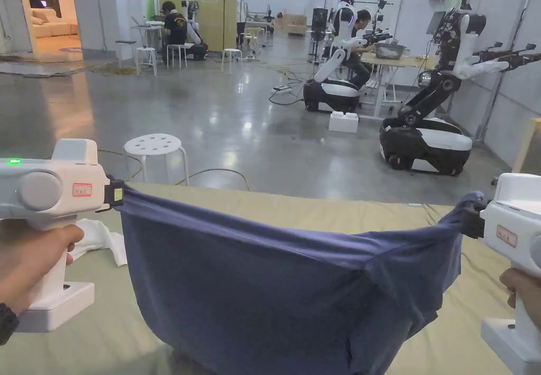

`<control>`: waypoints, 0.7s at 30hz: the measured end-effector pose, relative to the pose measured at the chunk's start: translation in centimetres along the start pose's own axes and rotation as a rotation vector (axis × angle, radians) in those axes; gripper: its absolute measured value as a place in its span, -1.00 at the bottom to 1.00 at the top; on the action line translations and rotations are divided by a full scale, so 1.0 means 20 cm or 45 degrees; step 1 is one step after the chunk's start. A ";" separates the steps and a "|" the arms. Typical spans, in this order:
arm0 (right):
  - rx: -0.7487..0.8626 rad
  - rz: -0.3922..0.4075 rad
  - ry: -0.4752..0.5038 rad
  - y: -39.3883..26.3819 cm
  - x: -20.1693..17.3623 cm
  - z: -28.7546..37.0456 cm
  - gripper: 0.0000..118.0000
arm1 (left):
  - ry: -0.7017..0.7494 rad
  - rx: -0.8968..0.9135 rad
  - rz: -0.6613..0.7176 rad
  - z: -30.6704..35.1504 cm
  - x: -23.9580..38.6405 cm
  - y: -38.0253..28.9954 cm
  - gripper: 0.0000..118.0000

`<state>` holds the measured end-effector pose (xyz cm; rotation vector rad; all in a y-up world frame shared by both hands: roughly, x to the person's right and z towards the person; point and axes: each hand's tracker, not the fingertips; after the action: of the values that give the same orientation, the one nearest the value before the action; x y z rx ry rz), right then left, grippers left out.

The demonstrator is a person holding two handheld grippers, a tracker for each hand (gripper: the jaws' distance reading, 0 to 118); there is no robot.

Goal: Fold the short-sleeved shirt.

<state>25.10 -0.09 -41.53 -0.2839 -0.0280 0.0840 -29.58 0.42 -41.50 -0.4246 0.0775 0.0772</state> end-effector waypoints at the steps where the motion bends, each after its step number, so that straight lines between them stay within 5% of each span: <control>1: 0.020 0.003 -0.002 0.04 -0.01 0.00 -0.94 | 0.009 0.011 -0.005 0.00 0.00 0.04 -1.00; 21: 0.263 0.081 -0.083 0.75 -0.12 -0.21 -0.93 | 0.116 0.222 -0.016 -0.04 -0.02 0.68 -1.00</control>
<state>21.74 12.93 -49.82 -0.0759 -0.0748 0.1580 -31.34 12.43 -47.66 -0.2539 0.1698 0.0382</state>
